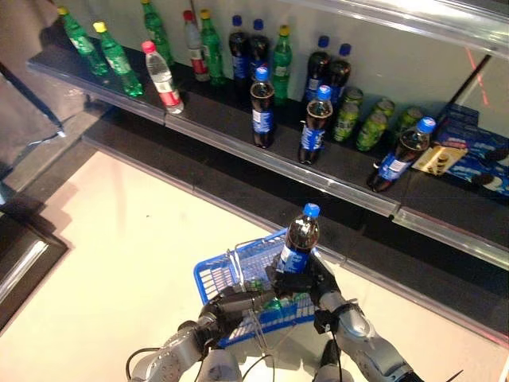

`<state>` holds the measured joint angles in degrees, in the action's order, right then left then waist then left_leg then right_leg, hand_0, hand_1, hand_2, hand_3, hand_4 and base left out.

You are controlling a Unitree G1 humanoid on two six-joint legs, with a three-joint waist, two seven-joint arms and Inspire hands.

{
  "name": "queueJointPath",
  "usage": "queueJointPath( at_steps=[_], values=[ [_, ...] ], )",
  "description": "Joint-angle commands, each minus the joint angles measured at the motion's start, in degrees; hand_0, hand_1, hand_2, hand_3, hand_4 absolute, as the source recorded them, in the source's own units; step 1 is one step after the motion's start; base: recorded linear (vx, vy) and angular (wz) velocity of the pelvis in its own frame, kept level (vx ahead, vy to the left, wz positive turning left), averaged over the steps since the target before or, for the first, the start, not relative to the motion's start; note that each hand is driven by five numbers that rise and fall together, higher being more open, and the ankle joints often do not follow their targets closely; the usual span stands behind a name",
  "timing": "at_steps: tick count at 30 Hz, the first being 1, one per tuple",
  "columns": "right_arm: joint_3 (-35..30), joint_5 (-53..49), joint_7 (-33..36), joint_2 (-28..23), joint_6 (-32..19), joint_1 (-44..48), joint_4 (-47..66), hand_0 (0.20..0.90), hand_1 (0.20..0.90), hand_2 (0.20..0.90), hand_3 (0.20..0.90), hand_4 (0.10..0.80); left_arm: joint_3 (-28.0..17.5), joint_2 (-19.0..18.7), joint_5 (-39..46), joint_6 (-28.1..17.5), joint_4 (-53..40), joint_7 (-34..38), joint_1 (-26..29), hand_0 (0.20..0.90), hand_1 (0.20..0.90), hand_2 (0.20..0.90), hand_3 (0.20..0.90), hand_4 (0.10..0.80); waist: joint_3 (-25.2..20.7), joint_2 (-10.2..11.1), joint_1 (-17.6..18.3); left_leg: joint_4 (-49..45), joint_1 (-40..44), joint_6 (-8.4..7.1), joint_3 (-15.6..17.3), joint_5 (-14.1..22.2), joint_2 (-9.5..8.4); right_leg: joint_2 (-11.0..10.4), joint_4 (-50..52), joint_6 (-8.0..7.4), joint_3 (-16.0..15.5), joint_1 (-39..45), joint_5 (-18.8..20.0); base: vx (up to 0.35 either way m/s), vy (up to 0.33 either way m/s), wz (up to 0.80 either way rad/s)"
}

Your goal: Pick up the drink and place into the basket.

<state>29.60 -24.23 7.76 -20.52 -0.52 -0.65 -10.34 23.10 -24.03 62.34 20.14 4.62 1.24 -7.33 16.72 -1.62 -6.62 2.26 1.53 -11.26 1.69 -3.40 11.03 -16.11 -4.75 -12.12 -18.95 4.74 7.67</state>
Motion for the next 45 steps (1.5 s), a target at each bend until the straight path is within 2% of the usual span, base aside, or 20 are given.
queueJointPath(
  at_steps=[1,6,9,12,17,24,28,33,37,41,42,45],
  values=[
    [1.6,0.7,1.1,2.2,-10.5,5.4,1.8,0.3,0.3,0.3,0.2,0.1,0.0,-0.7,8.3,-4.7,-18.4,-13.1,4.9,0.3,0.3,0.3,0.2,0.1,-9.3,-1.3,-2.0,2.7,-2.9,4.23,2.9,-5.3,-1.03,-1.1,1.2,2.69,-2.2,1.8,-0.6,0.012,0.034,0.19],
    [2.3,6.2,5.2,3.3,-11.5,6.5,-4.5,0.3,0.3,0.3,0.2,0.1,0.5,-0.8,9.9,-2.8,-20.8,-16.5,5.6,0.3,0.3,0.3,0.2,0.1,-10.4,-1.3,-3.0,2.7,-3.0,4.34,2.8,-5.0,-1.56,-1.9,0.5,1.86,-3.3,2.7,-0.1,0.024,0.022,0.1],
    [2.7,7.4,4.9,3.3,-11.4,6.8,-6.6,0.3,0.3,0.3,0.2,0.1,0.5,-1.3,11.0,-1.9,-21.8,-17.0,6.4,0.3,0.3,0.3,0.2,0.1,-10.9,-1.3,-3.2,2.7,-2.8,4.44,2.8,-4.8,-1.69,-2.2,0.5,1.51,-3.5,3.0,0.0,0.029,0.012,0.1],
    [3.3,12.2,4.2,2.9,-9.3,6.4,-10.1,0.3,0.3,0.3,0.2,0.1,-0.2,-1.7,9.4,-1.2,-22.8,-18.1,7.3,0.3,0.3,0.3,0.2,0.1,-11.5,-1.2,-3.5,2.7,-2.9,4.51,2.8,-4.6,-1.87,-2.5,0.5,1.18,-3.9,3.3,-0.1,0.028,0.012,0.09],
    [5.9,21.0,5.0,0.6,-6.7,7.3,-16.0,0.3,0.3,0.3,0.2,0.1,0.4,-4.1,11.7,3.1,-24.9,-22.7,9.2,0.3,0.3,0.3,0.2,0.1,-12.1,-0.8,-4.4,2.7,-2.7,4.78,2.1,-4.2,-2.26,-2.7,0.7,0.8,-4.4,3.9,-0.2,0.016,-0.005,0.06],
    [9.6,29.8,5.7,0.6,-2.8,12.5,-24.1,0.3,0.3,0.3,0.2,0.1,4.3,-3.7,13.9,9.2,-25.1,-24.5,11.0,0.3,0.3,0.3,0.2,0.1,-12.5,-0.6,-5.6,2.7,-2.5,4.77,1.6,-4.1,-2.18,-2.5,0.8,0.88,-4.4,4.6,-0.8,0.03,-0.008,0.08],
    [12.2,36.9,5.7,0.4,3.7,16.2,-30.1,0.3,0.3,0.3,0.2,0.1,6.6,-3.3,14.5,11.3,-25.2,-25.8,12.1,0.3,0.3,0.3,0.2,0.1,-12.6,-0.4,-6.6,2.7,-2.6,4.78,1.2,-4.2,-2.26,-2.4,0.8,0.81,-4.8,5.0,-0.9,0.028,-0.007,0.01],
    [15.4,39.3,2.4,1.0,11.0,21.5,-36.0,0.3,0.3,0.3,0.2,0.1,9.8,-2.5,15.8,16.5,-25.5,-27.8,13.6,0.3,0.3,0.3,0.2,0.1,-12.3,-0.4,-8.1,2.7,-3.1,4.9,0.0,-4.2,-2.62,-2.5,1.4,0.82,-5.4,5.0,-1.1,0.031,-0.013,0.08],
    [17.5,39.7,0.3,2.3,13.9,25.2,-40.5,0.3,0.3,0.3,0.2,0.1,12.6,-1.2,15.8,19.4,-25.0,-28.8,14.3,0.3,0.3,0.3,0.2,0.1,-12.0,-0.5,-8.8,2.7,-3.3,5.03,-0.9,-4.3,-2.94,-2.5,1.8,0.86,-5.6,5.0,-1.3,0.04,-0.007,0.1],
    [19.1,40.0,-6.1,4.7,20.1,29.3,-46.4,0.3,0.3,0.3,0.2,0.1,15.8,0.6,18.8,24.9,-24.5,-28.7,16.1,0.3,0.3,0.3,0.2,0.1,-11.9,-0.8,-9.6,2.7,-3.6,5.22,-1.8,-4.3,-3.31,-2.6,2.2,1.01,-5.6,4.8,-1.5,0.052,0.001,0.07],
    [19.4,38.9,-5.7,5.2,21.3,30.1,-47.7,0.3,0.3,0.3,0.2,0.1,16.8,0.7,19.8,25.4,-24.4,-28.6,16.7,0.3,0.3,0.3,0.2,0.1,-11.7,-1.0,-9.8,2.7,-3.7,5.25,-2.1,-4.4,-3.42,-2.6,2.3,1.01,-5.7,4.7,-1.4,0.036,-0.006,0.21],
    [19.1,41.1,-10.0,7.4,25.1,34.9,-51.7,0.3,0.3,0.3,0.2,0.1,19.8,2.6,23.6,27.0,-23.8,-25.5,18.6,0.3,0.3,0.3,0.2,0.1,-11.3,-1.3,-10.2,2.7,-4.0,5.34,-2.8,-4.5,-3.76,-2.8,2.6,1.01,-5.9,4.4,-1.2,0.036,0.005,0.17]
  ],
)
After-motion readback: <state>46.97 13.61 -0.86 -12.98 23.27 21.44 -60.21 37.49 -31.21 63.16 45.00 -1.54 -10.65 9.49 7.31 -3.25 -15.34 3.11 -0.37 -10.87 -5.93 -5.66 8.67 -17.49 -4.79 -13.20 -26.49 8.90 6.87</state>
